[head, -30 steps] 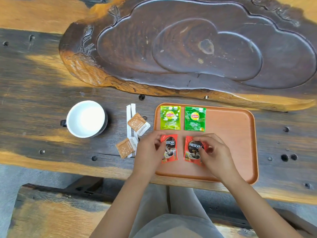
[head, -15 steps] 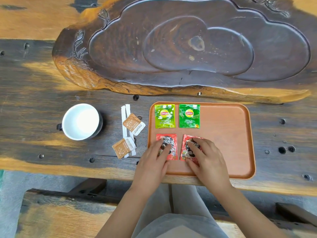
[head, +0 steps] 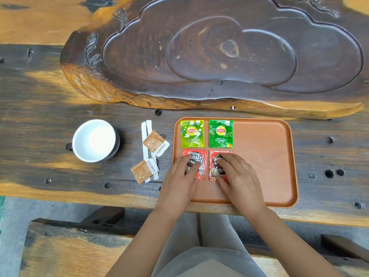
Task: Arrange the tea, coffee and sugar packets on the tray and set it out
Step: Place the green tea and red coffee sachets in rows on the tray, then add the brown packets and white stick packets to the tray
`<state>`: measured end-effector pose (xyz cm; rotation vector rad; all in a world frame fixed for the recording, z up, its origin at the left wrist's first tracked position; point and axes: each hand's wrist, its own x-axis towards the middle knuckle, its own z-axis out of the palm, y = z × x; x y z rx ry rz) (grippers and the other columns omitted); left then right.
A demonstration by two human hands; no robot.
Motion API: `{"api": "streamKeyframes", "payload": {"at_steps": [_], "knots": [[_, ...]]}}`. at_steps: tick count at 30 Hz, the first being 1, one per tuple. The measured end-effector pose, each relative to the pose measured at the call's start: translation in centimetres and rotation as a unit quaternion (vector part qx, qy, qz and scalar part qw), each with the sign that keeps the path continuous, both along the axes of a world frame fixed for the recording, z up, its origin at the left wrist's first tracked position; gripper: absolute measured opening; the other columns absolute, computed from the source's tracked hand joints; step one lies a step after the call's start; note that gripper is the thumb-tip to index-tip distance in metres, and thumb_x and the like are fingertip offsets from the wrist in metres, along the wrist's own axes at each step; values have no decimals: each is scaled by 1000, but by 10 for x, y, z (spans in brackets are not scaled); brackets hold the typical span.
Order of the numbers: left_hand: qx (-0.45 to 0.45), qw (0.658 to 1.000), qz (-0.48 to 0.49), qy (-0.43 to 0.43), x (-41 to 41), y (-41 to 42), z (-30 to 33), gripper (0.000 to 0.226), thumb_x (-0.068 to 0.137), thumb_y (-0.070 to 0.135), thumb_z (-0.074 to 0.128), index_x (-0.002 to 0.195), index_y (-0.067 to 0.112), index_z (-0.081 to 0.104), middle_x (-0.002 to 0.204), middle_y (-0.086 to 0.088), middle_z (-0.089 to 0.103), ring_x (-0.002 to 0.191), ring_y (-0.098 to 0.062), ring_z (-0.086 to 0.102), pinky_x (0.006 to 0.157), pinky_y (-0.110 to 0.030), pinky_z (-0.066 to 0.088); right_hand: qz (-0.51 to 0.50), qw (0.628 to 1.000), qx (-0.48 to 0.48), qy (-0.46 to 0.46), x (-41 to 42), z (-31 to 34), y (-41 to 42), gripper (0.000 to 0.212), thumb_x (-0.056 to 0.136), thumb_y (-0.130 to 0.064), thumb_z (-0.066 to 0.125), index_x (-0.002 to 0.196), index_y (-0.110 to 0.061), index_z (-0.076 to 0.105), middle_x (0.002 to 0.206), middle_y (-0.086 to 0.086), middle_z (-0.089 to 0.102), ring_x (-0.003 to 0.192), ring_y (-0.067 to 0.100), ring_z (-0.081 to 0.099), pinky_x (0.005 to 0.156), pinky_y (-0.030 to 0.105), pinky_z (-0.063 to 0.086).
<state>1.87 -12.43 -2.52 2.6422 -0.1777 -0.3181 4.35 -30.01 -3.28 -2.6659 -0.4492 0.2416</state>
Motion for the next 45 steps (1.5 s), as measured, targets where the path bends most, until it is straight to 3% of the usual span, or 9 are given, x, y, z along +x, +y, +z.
{"api": "streamKeyframes", "payload": {"at_steps": [12,18,23,26,30,35,38,42,45], "knots": [[-17,1000,21,-4,0,2,2,41,77,10,67,117,6,59,126,-20,55,109,-33,56,90,-45,50,-7,1000,-3,-7,1,4,3,36,72,-11,76,107,-8,65,116,11,66,112,31,59,88,41,50],[-36,981,188,-45,-6,39,19,39,82,29,55,119,16,53,118,-5,58,110,-16,45,91,-30,36,-29,998,60,-23,14,20,21,27,79,-11,68,105,-7,65,105,12,67,99,32,59,84,40,49],[38,959,281,15,-16,92,16,42,83,24,61,122,13,51,120,-7,58,112,-26,48,91,-41,40,25,994,94,43,41,23,93,35,79,-8,69,111,0,60,112,18,63,104,36,57,90,42,48],[82,959,268,49,-16,100,10,45,82,25,65,123,10,53,116,-11,60,108,-31,52,87,-46,43,66,991,60,100,57,14,135,39,86,-17,61,120,-2,51,121,15,55,109,31,52,89,37,45],[100,960,256,52,-15,102,3,38,76,20,71,111,8,63,107,-14,62,98,-34,55,79,-45,45,80,993,-55,67,65,4,164,37,88,-26,58,117,-5,51,113,13,58,102,30,55,79,37,46],[74,955,283,56,-11,103,2,24,74,19,72,97,13,65,99,-10,62,93,-30,52,77,-40,41,55,991,-115,32,67,-6,175,29,86,-21,58,111,-7,54,110,11,60,106,30,50,96,40,34],[63,954,287,54,-9,105,2,18,73,18,72,88,14,63,93,-7,62,88,-28,51,75,-37,38,45,992,-114,19,65,-7,176,25,85,-20,59,106,-7,57,107,11,61,103,30,50,93,42,34],[39,956,286,54,-8,107,4,17,72,14,73,81,13,59,83,-4,63,80,-26,53,69,-36,38,17,998,-61,13,61,-4,173,16,79,-16,65,93,-11,59,95,8,63,93,28,50,81,39,29],[-7,949,308,64,-9,107,8,15,74,9,70,75,14,56,76,1,61,74,-19,54,61,-31,39,-22,995,65,73,58,2,168,12,80,-15,65,90,-17,58,89,-1,67,91,21,53,80,34,24]]}}
